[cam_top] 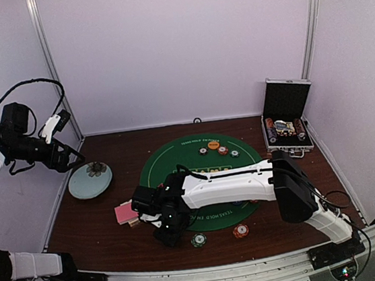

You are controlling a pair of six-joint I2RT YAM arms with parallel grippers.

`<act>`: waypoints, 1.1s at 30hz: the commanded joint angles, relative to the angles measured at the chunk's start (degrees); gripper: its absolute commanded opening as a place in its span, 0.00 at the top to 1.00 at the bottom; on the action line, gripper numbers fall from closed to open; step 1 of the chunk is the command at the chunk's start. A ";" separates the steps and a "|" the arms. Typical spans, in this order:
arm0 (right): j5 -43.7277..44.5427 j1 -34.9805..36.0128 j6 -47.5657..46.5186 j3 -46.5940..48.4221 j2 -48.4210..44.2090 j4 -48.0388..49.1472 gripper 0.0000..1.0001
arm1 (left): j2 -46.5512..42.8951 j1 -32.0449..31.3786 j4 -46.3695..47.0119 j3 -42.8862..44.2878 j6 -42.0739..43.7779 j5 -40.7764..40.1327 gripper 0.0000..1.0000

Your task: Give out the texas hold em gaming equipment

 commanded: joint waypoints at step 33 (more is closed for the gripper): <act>7.44 -12.00 4.96 -25.78 -24.56 2.03 0.75 | 0.24 0.32 0.26 -1.73 2.45 1.75 0.02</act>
